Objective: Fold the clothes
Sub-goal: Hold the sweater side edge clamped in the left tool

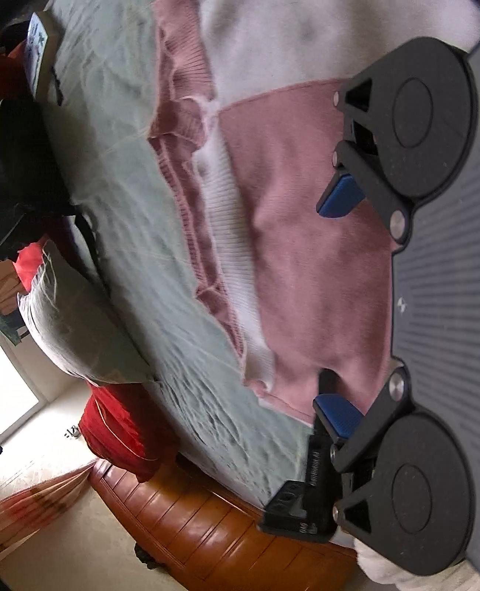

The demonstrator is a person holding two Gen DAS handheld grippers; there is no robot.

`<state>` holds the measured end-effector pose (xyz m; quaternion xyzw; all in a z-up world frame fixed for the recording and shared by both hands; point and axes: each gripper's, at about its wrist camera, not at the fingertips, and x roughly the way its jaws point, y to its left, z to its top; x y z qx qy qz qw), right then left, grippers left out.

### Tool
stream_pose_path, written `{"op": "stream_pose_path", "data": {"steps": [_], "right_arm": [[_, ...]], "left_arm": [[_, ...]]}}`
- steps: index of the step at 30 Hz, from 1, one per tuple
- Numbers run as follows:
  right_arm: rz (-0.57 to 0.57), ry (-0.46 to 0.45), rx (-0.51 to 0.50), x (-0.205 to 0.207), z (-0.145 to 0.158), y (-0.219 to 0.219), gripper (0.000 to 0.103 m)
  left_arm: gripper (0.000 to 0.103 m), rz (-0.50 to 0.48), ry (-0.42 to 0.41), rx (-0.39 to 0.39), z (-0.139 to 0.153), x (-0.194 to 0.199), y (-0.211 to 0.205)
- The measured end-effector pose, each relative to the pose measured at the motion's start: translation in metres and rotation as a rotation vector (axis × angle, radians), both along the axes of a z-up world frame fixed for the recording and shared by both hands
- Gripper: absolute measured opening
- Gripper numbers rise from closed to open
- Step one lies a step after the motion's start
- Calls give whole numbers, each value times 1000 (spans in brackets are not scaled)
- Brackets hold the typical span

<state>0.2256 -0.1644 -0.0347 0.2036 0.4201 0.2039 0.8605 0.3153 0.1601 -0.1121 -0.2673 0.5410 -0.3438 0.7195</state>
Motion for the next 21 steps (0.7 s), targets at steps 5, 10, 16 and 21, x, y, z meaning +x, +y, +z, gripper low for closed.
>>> {"op": "stream_pose_path", "data": {"steps": [5,10,16,21], "right_arm": [[-13,12,5,14,-5,0,103],[-16,18,1,21,-9,2,103],[-39,23,9,27,-11,-2,103],[-48,25,12,25,-13,-2,103]], "left_arm": [[26,-4,10,-22,-6,5,1],[26,-7,15,-30,-7,6,1],[26,-9,34,-44,-8,8,5],[26,33,37,-54,-9,5,7]]}}
